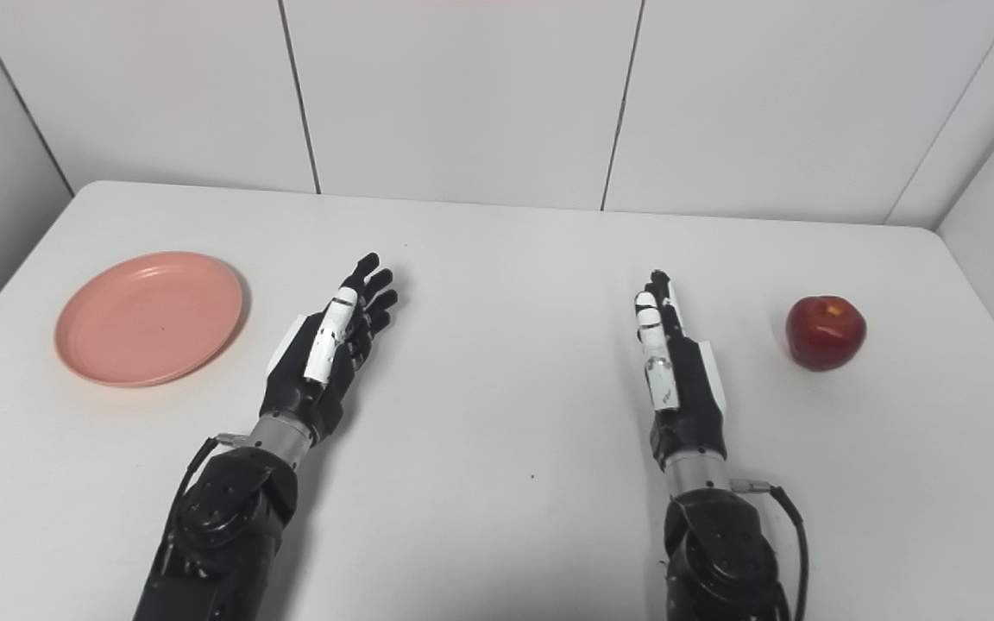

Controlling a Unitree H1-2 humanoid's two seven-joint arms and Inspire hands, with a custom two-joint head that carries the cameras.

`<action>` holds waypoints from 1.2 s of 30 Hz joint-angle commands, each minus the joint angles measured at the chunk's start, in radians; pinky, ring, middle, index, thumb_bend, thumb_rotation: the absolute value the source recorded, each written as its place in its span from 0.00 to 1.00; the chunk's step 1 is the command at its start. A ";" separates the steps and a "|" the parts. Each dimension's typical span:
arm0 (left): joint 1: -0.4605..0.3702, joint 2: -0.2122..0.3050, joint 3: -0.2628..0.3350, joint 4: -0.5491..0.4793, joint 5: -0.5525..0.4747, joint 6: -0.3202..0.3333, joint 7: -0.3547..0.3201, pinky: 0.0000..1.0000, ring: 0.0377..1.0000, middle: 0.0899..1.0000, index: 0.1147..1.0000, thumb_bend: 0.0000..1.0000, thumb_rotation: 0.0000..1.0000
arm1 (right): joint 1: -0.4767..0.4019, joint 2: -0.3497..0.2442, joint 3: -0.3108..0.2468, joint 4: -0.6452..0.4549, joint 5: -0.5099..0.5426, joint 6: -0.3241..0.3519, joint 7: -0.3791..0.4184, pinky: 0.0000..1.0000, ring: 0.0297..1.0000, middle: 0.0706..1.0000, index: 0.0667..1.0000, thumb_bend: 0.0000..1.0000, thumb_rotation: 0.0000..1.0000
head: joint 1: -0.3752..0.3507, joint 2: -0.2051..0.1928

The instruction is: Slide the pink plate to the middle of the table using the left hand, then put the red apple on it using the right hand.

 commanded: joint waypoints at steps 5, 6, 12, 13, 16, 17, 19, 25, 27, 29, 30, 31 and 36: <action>-0.043 -0.005 0.000 -0.022 -0.012 -0.001 -0.014 0.99 0.96 0.97 0.97 0.40 1.00 | -0.035 0.000 -0.003 -0.026 0.002 -0.037 0.001 1.00 0.99 1.00 1.00 0.19 1.00 | 0.001 -0.001; -0.043 -0.004 0.000 -0.022 -0.012 -0.002 -0.015 0.99 0.96 0.97 0.97 0.40 1.00 | -0.035 -0.001 -0.002 -0.026 0.000 -0.040 0.000 1.00 0.99 1.00 1.00 0.19 1.00 | 0.001 -0.001; -0.043 -0.004 -0.001 -0.021 -0.011 -0.005 -0.017 0.99 0.96 0.97 0.97 0.41 1.00 | -0.035 -0.004 0.001 -0.026 -0.005 -0.042 0.001 1.00 0.98 1.00 1.00 0.19 1.00 | 0.001 -0.002; -0.043 -0.003 -0.001 -0.020 -0.012 -0.006 -0.019 1.00 0.96 0.97 0.97 0.41 1.00 | -0.036 -0.003 0.001 -0.028 -0.006 -0.035 -0.001 1.00 0.99 1.00 1.00 0.19 1.00 | 0.001 -0.002; -0.044 -0.004 0.000 -0.019 -0.011 -0.006 -0.021 1.00 0.96 0.98 0.97 0.41 1.00 | -0.037 -0.001 0.000 -0.029 -0.004 -0.033 -0.001 1.00 0.99 1.00 1.00 0.19 1.00 | 0.001 -0.002; -0.043 -0.005 0.001 -0.019 -0.011 -0.005 -0.021 1.00 0.96 0.97 0.97 0.41 1.00 | -0.037 0.000 -0.002 -0.027 0.000 -0.037 0.000 1.00 0.99 1.00 1.00 0.18 1.00 | 0.002 -0.001; -0.044 -0.005 0.002 -0.019 -0.010 -0.005 -0.021 1.00 0.96 0.97 0.97 0.41 1.00 | -0.036 0.000 -0.001 -0.026 -0.001 -0.040 0.000 1.00 0.99 1.00 1.00 0.18 1.00 | 0.001 0.000; -0.044 -0.007 0.001 -0.020 -0.007 -0.002 -0.020 1.00 0.96 0.97 0.97 0.41 1.00 | -0.034 -0.002 0.000 -0.033 -0.005 -0.033 0.000 1.00 0.99 1.00 1.00 0.19 1.00 | 0.002 0.001; -0.044 -0.007 0.000 -0.019 -0.006 -0.003 -0.020 0.99 0.96 0.98 0.97 0.41 1.00 | -0.035 -0.002 0.000 -0.035 -0.005 -0.028 0.000 1.00 0.99 1.00 1.00 0.19 1.00 | 0.003 0.000; -0.044 -0.006 0.000 -0.018 -0.006 -0.004 -0.021 1.00 0.96 0.98 0.97 0.41 1.00 | -0.037 -0.001 -0.001 -0.036 -0.006 -0.020 -0.002 1.00 0.99 1.00 1.00 0.19 1.00 | 0.002 0.000; -0.044 -0.006 0.000 -0.017 -0.006 -0.005 -0.022 1.00 0.96 0.98 0.97 0.41 1.00 | -0.037 -0.001 -0.001 -0.036 -0.005 -0.020 -0.002 1.00 0.99 1.00 1.00 0.20 1.00 | 0.002 0.000; -0.044 -0.006 0.000 -0.018 -0.006 -0.004 -0.022 1.00 0.96 0.98 0.97 0.41 1.00 | -0.037 0.000 -0.001 -0.036 -0.005 -0.020 -0.002 1.00 1.00 1.00 1.00 0.19 1.00 | 0.003 0.000; -0.044 -0.007 -0.001 -0.021 -0.005 -0.001 -0.020 1.00 0.96 0.97 0.97 0.41 1.00 | -0.037 0.001 -0.002 -0.038 -0.005 -0.014 -0.003 1.00 1.00 1.00 1.00 0.19 1.00 | 0.004 -0.004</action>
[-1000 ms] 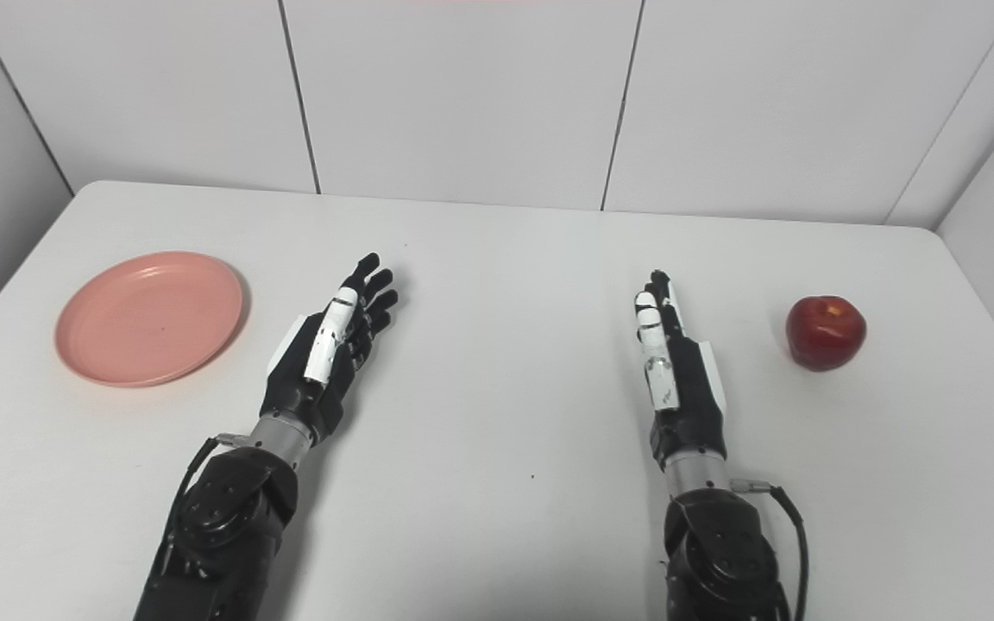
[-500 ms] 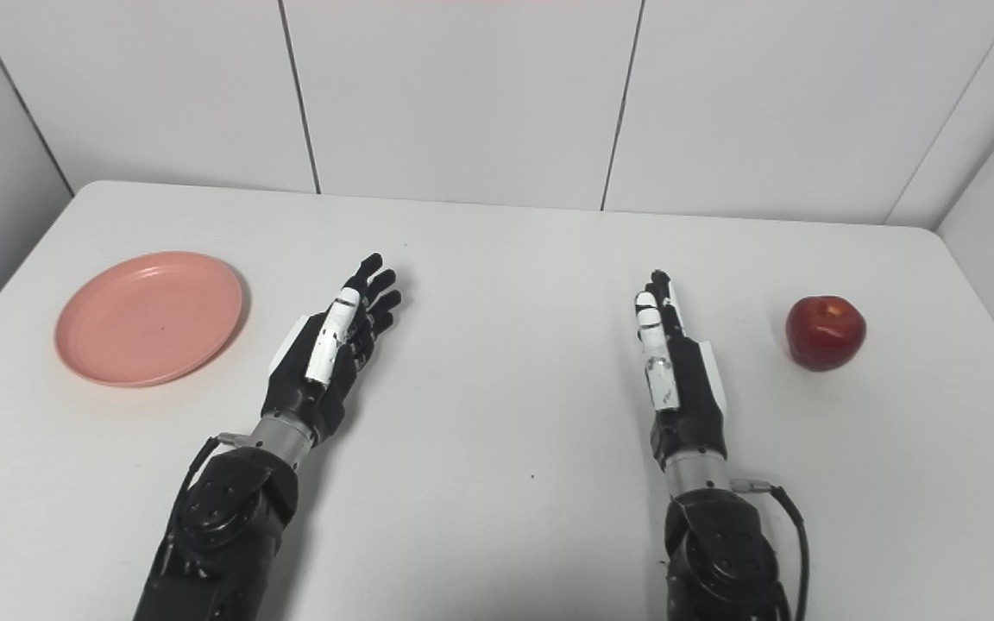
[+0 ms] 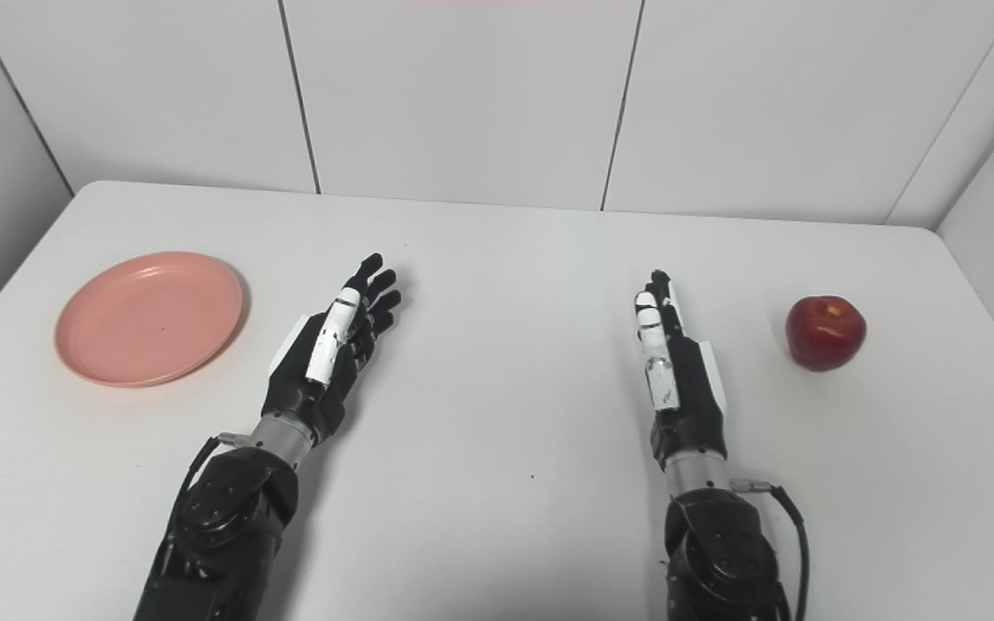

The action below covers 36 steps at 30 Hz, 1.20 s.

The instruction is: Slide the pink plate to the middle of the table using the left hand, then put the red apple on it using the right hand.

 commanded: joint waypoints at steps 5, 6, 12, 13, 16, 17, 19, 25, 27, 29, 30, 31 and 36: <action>-0.044 -0.008 0.000 -0.009 -0.010 -0.013 -0.009 1.00 0.96 0.97 0.97 0.41 1.00 | -0.036 -0.001 -0.005 -0.022 0.004 -0.039 0.001 1.00 0.99 1.00 1.00 0.18 1.00 | 0.015 -0.017; -0.043 -0.009 -0.001 -0.006 -0.009 -0.017 -0.011 1.00 0.96 0.98 0.97 0.41 1.00 | -0.036 -0.001 -0.006 -0.019 0.007 -0.041 0.002 1.00 0.99 1.00 1.00 0.19 1.00 | 0.023 -0.023; -0.043 -0.022 -0.011 0.017 0.006 -0.034 -0.003 0.99 0.96 0.97 0.96 0.41 1.00 | -0.032 -0.017 -0.011 -0.006 0.016 -0.047 0.011 1.00 0.99 1.00 1.00 0.20 1.00 | 0.092 -0.059; -0.043 -0.026 -0.014 0.021 0.011 -0.038 0.000 0.99 0.95 0.96 0.96 0.41 1.00 | -0.031 -0.019 -0.013 -0.005 0.020 -0.049 0.013 1.00 0.99 1.00 1.00 0.20 1.00 | 0.098 -0.061; -0.044 -0.037 -0.024 0.040 0.028 -0.057 0.006 0.98 0.95 0.96 0.96 0.40 1.00 | -0.029 -0.031 -0.021 0.007 0.037 -0.066 0.022 1.00 0.99 1.00 1.00 0.17 1.00 | 0.158 -0.088; -0.045 -0.042 -0.029 0.049 0.035 -0.065 0.009 0.98 0.95 0.96 0.96 0.40 1.00 | -0.027 -0.036 -0.024 0.014 0.044 -0.076 0.025 1.00 0.99 1.00 1.00 0.16 1.00 | 0.178 -0.098; -0.047 -0.050 -0.037 0.064 0.049 -0.083 0.011 0.98 0.95 0.96 0.96 0.39 1.00 | -0.025 -0.046 -0.027 0.025 0.053 -0.096 0.032 1.00 0.99 0.99 0.99 0.16 1.00 | 0.202 -0.111; -0.048 -0.064 -0.052 0.089 0.083 -0.105 0.021 0.96 0.95 0.96 0.96 0.39 1.00 | -0.020 -0.066 -0.033 0.043 0.078 -0.126 0.055 1.00 0.98 0.98 0.98 0.14 1.00 | 0.248 -0.138; -0.048 -0.066 -0.056 0.090 0.089 -0.103 0.026 0.95 0.95 0.96 0.96 0.39 1.00 | -0.019 -0.065 -0.033 0.040 0.081 -0.129 0.056 1.00 0.98 0.98 0.98 0.13 1.00 | 0.257 -0.142; -0.048 -0.067 -0.058 0.091 0.093 -0.103 0.029 0.95 0.94 0.96 0.95 0.40 1.00 | -0.017 -0.063 -0.032 0.037 0.083 -0.129 0.055 1.00 0.98 0.98 0.98 0.13 1.00 | 0.264 -0.146; -0.047 -0.067 -0.059 0.091 0.095 -0.104 0.029 0.95 0.94 0.96 0.95 0.40 1.00 | -0.016 -0.062 -0.032 0.035 0.084 -0.124 0.055 1.00 0.98 0.98 0.98 0.12 1.00 | 0.266 -0.147; -0.046 -0.066 -0.060 0.091 0.097 -0.104 0.029 0.95 0.94 0.96 0.95 0.40 1.00 | -0.015 -0.062 -0.031 0.031 0.083 -0.120 0.054 1.00 0.98 0.98 0.98 0.13 1.00 | 0.267 -0.148; -0.044 -0.068 -0.063 0.083 0.096 -0.092 0.031 0.94 0.94 0.95 0.94 0.40 1.00 | -0.013 -0.063 -0.025 0.024 0.075 -0.122 0.053 1.00 0.99 0.99 0.99 0.11 1.00 | 0.275 -0.151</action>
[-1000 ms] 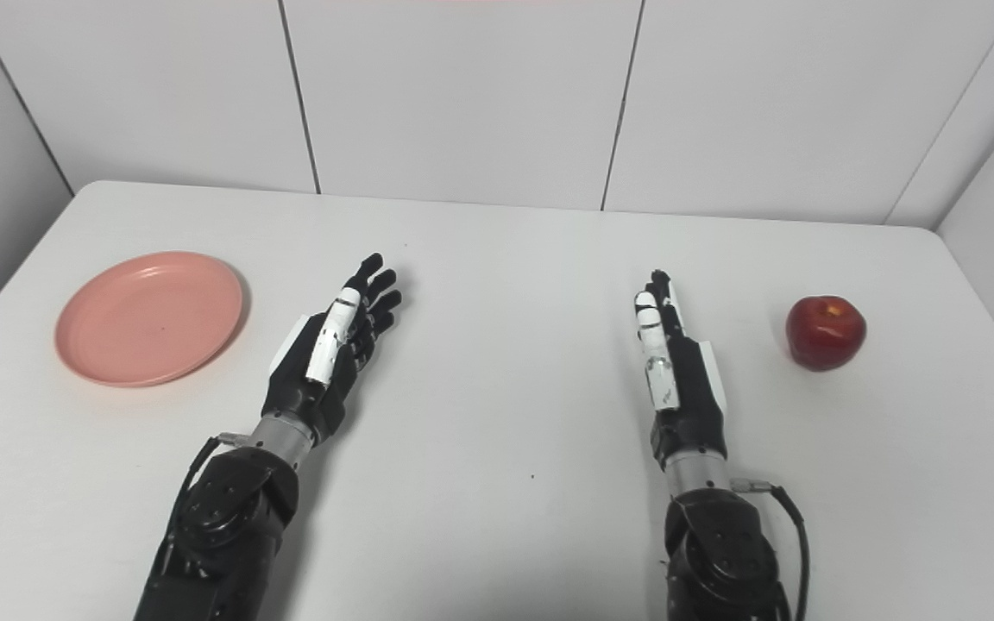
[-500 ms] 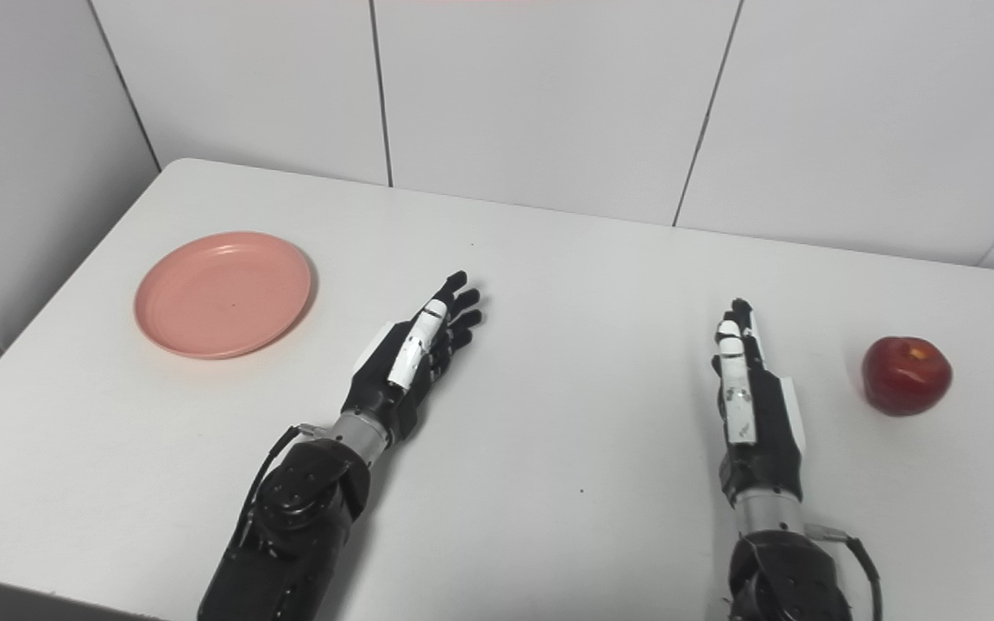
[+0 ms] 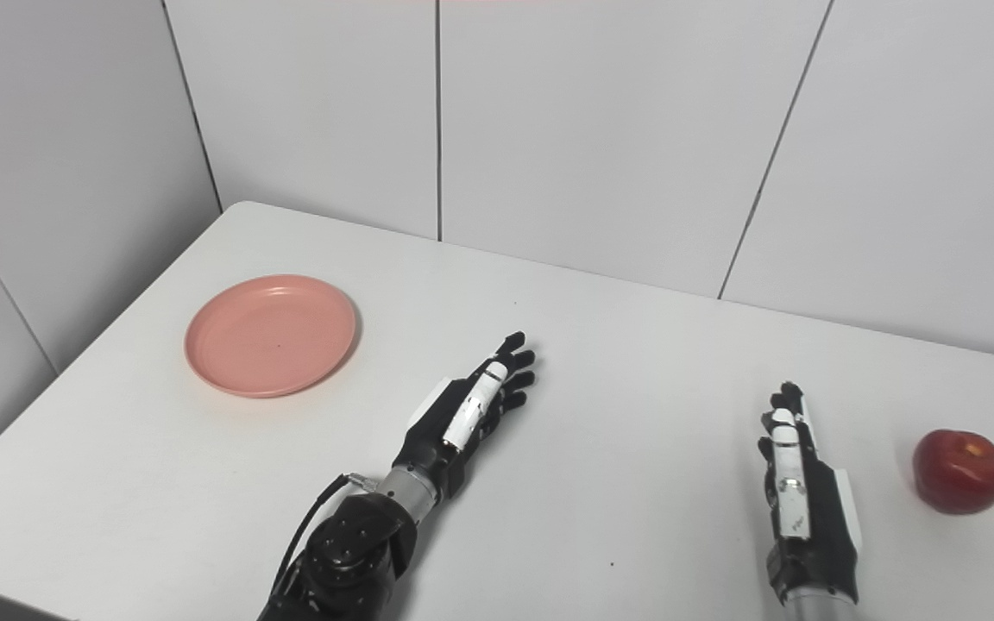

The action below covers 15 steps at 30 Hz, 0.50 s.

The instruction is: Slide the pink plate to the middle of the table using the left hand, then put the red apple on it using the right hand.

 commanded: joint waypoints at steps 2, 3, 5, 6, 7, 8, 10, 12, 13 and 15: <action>-0.038 -0.017 -0.009 -0.019 0.011 -0.033 0.002 0.93 0.93 0.95 0.94 0.40 1.00 | -0.019 0.001 0.001 -0.039 0.001 -0.046 0.006 1.00 0.98 0.98 0.99 0.11 1.00 | 0.005 0.001; -0.038 -0.017 -0.009 -0.018 0.012 -0.034 0.002 0.93 0.93 0.95 0.94 0.40 1.00 | -0.019 0.002 0.000 -0.041 0.002 -0.044 0.006 1.00 0.99 0.99 0.99 0.11 1.00 | 0.007 0.001; -0.038 -0.016 -0.009 -0.021 0.009 -0.029 0.002 0.94 0.94 0.94 0.94 0.39 1.00 | -0.019 0.003 -0.002 -0.041 0.007 -0.045 0.008 1.00 0.99 0.99 0.99 0.11 1.00 | 0.010 0.001; -0.038 -0.015 -0.008 -0.022 0.006 -0.028 -0.001 0.94 0.94 0.95 0.94 0.39 1.00 | -0.019 0.002 -0.001 -0.041 0.007 -0.049 0.009 1.00 0.99 0.99 0.99 0.11 1.00 | 0.010 0.001; -0.039 -0.014 -0.008 -0.022 0.004 -0.028 -0.003 0.95 0.94 0.95 0.94 0.39 1.00 | -0.019 0.001 -0.001 -0.040 0.007 -0.051 0.010 1.00 0.99 0.99 0.99 0.11 1.00 | 0.013 0.001; -0.039 -0.014 -0.007 -0.022 0.002 -0.028 -0.004 0.95 0.94 0.95 0.94 0.39 1.00 | -0.018 0.000 0.001 -0.042 0.004 -0.051 0.010 1.00 0.98 0.99 0.99 0.11 1.00 | 0.013 0.001; -0.041 -0.014 -0.004 -0.023 0.000 -0.028 -0.003 0.95 0.94 0.95 0.94 0.40 1.00 | -0.017 -0.001 0.002 -0.043 0.000 -0.051 0.009 1.00 0.99 0.99 0.99 0.11 1.00 | 0.017 0.000; -0.043 -0.014 0.000 -0.023 -0.005 -0.029 -0.003 0.96 0.94 0.95 0.94 0.39 1.00 | -0.018 -0.001 0.002 -0.043 -0.002 -0.049 0.008 1.00 0.99 0.99 0.99 0.10 1.00 | 0.022 -0.002; -0.046 -0.014 0.004 -0.023 -0.009 -0.030 -0.004 0.96 0.94 0.95 0.94 0.39 1.00 | -0.019 0.001 0.001 -0.042 0.000 -0.049 0.007 1.00 0.99 0.99 0.99 0.10 1.00 | 0.027 -0.005; -0.052 -0.012 0.009 -0.026 -0.015 -0.030 -0.005 0.96 0.94 0.95 0.94 0.38 1.00 | -0.021 0.003 -0.001 -0.041 0.001 -0.048 0.005 1.00 0.98 0.99 0.99 0.09 1.00 | 0.034 -0.007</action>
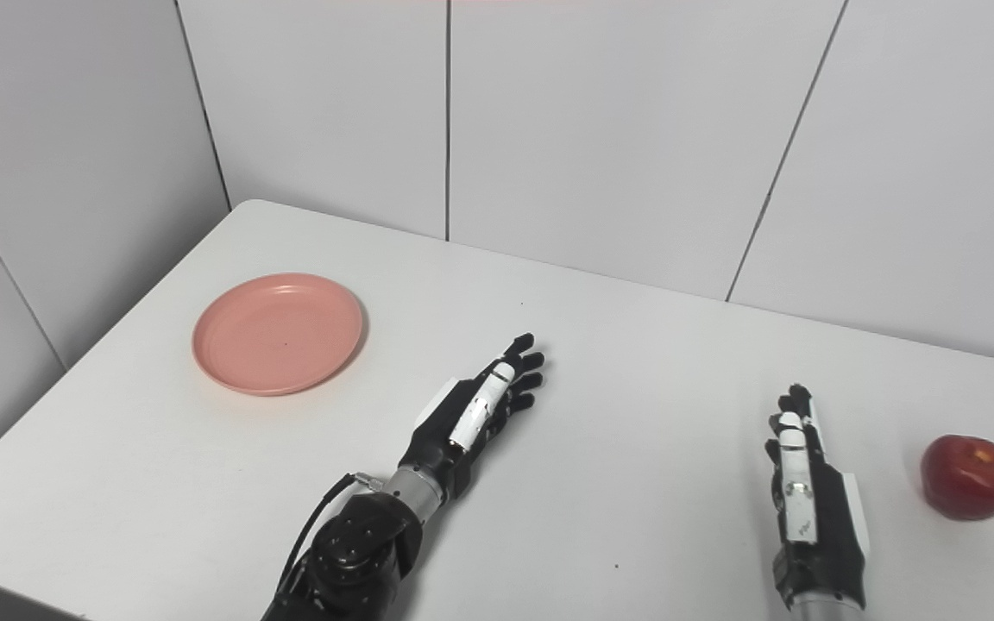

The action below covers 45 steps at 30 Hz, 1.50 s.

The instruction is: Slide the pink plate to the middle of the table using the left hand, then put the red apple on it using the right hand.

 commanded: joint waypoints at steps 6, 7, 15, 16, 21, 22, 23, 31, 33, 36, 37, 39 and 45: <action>-0.063 -0.001 0.020 -0.046 -0.019 -0.012 -0.013 0.96 0.93 0.94 0.93 0.39 1.00 | -0.023 0.002 0.003 -0.038 -0.005 -0.038 0.003 1.00 0.99 0.99 0.99 0.09 1.00 | 0.012 -0.003; -0.067 0.004 0.025 -0.056 -0.029 -0.005 -0.021 0.96 0.92 0.94 0.93 0.39 1.00 | -0.023 0.004 0.002 -0.040 -0.004 -0.035 0.003 1.00 0.99 0.99 0.99 0.09 1.00 | 0.016 -0.006; -0.103 0.041 0.049 -0.109 -0.051 0.022 -0.042 0.90 0.89 0.90 0.88 0.40 1.00 | -0.027 0.008 0.000 -0.042 -0.002 -0.027 0.001 1.00 0.99 0.99 1.00 0.09 1.00 | 0.029 -0.006; -0.109 0.047 0.051 -0.114 -0.053 0.023 -0.043 0.89 0.88 0.89 0.88 0.40 1.00 | -0.027 0.009 -0.001 -0.042 -0.002 -0.025 0.001 1.00 0.99 0.99 1.00 0.09 1.00 | 0.030 -0.006; -0.132 0.082 0.060 -0.145 -0.042 0.040 -0.043 0.86 0.87 0.88 0.86 0.40 1.00 | -0.028 0.011 -0.001 -0.043 -0.002 -0.023 -0.001 1.00 0.99 0.99 0.99 0.09 1.00 | 0.033 -0.007; -0.141 0.089 0.066 -0.156 -0.048 0.056 -0.042 0.86 0.88 0.89 0.86 0.40 1.00 | -0.027 0.012 -0.001 -0.046 -0.001 -0.020 0.000 1.00 0.99 0.99 0.99 0.08 1.00 | 0.033 -0.007; -0.147 0.094 0.071 -0.164 -0.052 0.068 -0.041 0.87 0.88 0.89 0.86 0.40 1.00 | -0.027 0.012 -0.002 -0.048 0.000 -0.019 0.000 1.00 0.99 0.99 1.00 0.08 1.00 | 0.033 -0.007; -0.211 0.136 0.144 -0.207 -0.094 0.099 -0.038 0.89 0.89 0.89 0.85 0.39 1.00 | -0.028 0.013 -0.001 -0.046 -0.001 -0.018 -0.002 1.00 1.00 1.00 1.00 0.08 1.00 | 0.047 -0.015; -0.227 0.149 0.163 -0.203 -0.098 0.088 -0.036 0.89 0.89 0.90 0.87 0.40 1.00 | -0.029 0.012 -0.002 -0.046 -0.002 -0.017 -0.001 1.00 1.00 1.00 1.00 0.07 1.00 | 0.050 -0.016; -0.249 0.166 0.193 -0.198 -0.089 0.083 -0.015 0.88 0.89 0.90 0.87 0.41 1.00 | -0.029 0.010 -0.005 -0.050 0.005 -0.010 0.001 1.00 1.00 1.00 1.00 0.07 1.00 | 0.056 -0.017; -0.255 0.170 0.201 -0.200 -0.086 0.086 -0.008 0.88 0.88 0.89 0.86 0.42 1.00 | -0.029 0.010 -0.006 -0.053 0.008 -0.006 0.002 1.00 1.00 1.00 1.00 0.08 1.00 | 0.062 -0.018; -0.265 0.177 0.216 -0.206 -0.084 0.097 0.003 0.87 0.88 0.89 0.86 0.42 1.00 | -0.028 0.007 -0.007 -0.054 0.010 -0.008 0.004 1.00 1.00 1.00 1.00 0.08 1.00 | 0.064 -0.018; -0.298 0.201 0.275 -0.213 -0.109 0.123 0.032 0.89 0.89 0.89 0.87 0.44 1.00 | -0.027 0.003 -0.009 -0.056 0.017 -0.009 0.005 1.00 0.99 1.00 1.00 0.08 1.00 | 0.064 -0.013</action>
